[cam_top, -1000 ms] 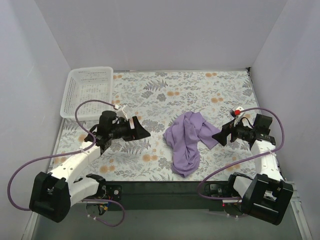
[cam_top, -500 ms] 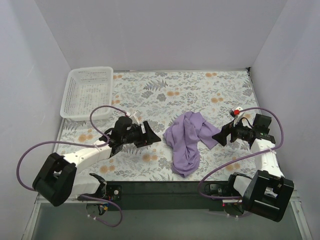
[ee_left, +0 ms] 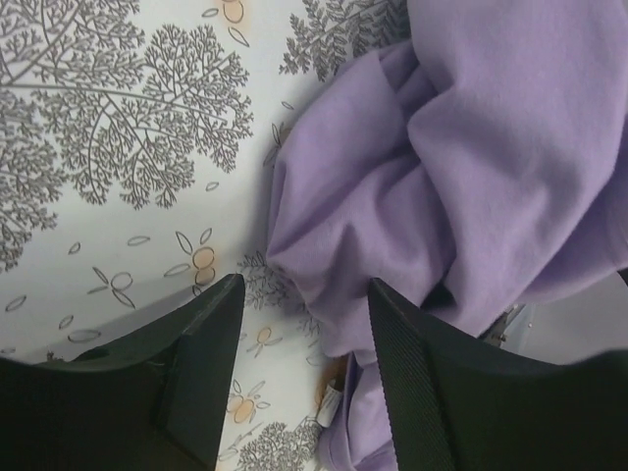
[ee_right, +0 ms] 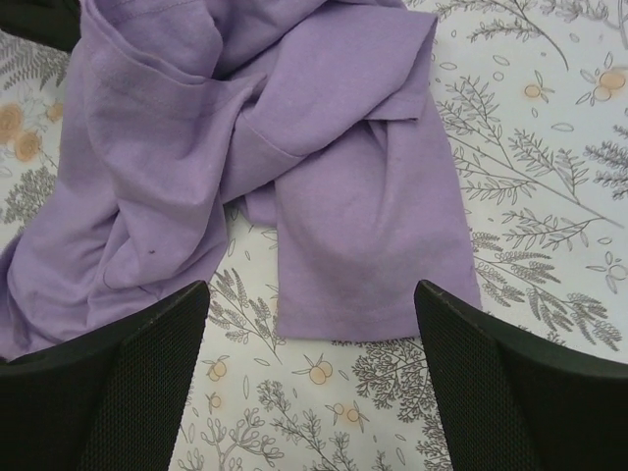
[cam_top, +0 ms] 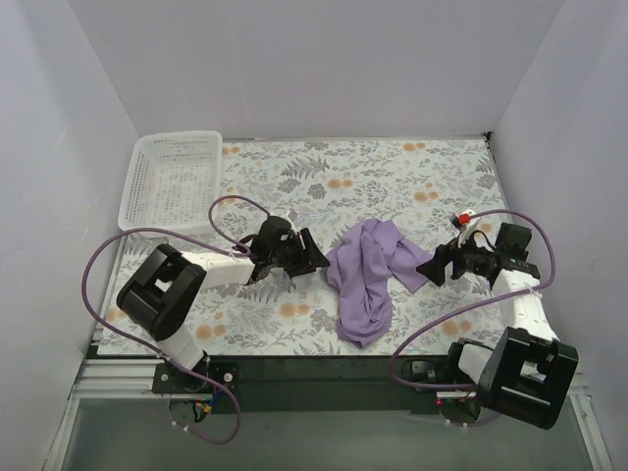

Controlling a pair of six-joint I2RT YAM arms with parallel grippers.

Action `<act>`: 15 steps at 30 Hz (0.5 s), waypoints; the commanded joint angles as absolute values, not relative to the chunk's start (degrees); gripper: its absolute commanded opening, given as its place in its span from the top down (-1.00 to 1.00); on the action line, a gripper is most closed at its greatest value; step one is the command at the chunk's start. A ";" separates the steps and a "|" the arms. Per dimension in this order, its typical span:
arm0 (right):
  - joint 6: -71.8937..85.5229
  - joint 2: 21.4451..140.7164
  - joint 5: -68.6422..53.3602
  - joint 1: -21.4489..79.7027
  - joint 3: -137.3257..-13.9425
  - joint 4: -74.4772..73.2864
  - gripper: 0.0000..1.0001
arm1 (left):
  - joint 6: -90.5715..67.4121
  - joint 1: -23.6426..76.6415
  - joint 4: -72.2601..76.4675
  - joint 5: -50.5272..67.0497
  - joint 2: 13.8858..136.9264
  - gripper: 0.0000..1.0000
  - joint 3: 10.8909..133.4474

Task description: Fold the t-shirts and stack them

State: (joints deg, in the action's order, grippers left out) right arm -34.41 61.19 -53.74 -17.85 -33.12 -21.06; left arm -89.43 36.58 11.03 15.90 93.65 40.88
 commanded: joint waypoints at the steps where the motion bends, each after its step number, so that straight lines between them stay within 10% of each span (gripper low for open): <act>1: -29.64 65.98 -51.70 -17.49 -36.64 -19.78 -0.80 | -87.54 36.83 12.22 14.68 95.36 -0.01 43.94; 15: -20.83 92.63 -42.55 -11.08 -54.05 -22.85 -0.36 | -86.05 36.91 15.29 18.63 96.16 0.45 43.86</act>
